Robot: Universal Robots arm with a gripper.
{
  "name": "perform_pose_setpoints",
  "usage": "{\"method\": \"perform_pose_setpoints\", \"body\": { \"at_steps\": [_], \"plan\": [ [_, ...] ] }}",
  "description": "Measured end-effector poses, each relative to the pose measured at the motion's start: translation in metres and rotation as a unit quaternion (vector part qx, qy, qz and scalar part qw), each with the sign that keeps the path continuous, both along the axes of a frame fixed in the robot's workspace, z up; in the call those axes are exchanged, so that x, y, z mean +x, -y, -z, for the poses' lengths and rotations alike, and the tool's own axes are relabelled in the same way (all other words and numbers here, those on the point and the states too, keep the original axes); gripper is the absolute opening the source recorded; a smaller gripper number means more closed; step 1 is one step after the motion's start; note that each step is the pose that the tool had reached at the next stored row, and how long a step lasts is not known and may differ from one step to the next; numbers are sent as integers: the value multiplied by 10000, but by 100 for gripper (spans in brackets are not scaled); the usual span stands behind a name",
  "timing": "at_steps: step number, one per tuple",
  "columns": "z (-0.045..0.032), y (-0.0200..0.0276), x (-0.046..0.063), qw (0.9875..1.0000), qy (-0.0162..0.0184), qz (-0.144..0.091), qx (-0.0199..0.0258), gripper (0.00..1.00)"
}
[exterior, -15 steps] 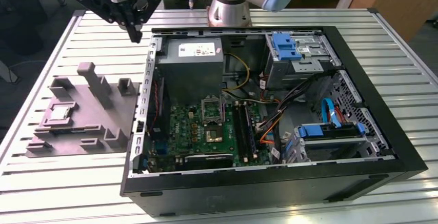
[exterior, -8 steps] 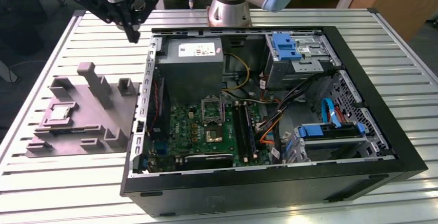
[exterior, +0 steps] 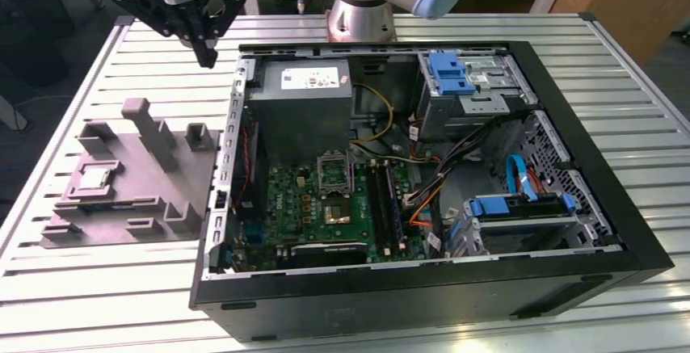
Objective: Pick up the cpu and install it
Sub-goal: 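Reach for the cpu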
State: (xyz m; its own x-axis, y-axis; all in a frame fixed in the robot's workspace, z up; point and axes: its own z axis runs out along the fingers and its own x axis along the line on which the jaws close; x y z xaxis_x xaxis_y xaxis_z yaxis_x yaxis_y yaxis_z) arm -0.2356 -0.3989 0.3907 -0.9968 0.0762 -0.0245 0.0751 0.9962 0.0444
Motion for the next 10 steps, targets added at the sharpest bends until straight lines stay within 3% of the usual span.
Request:
{"method": "perform_pose_setpoints", "body": {
  "at_steps": [10],
  "plan": [
    [1, 0, -48, 10000, 0, 0, 0, 11]
  ]
}}
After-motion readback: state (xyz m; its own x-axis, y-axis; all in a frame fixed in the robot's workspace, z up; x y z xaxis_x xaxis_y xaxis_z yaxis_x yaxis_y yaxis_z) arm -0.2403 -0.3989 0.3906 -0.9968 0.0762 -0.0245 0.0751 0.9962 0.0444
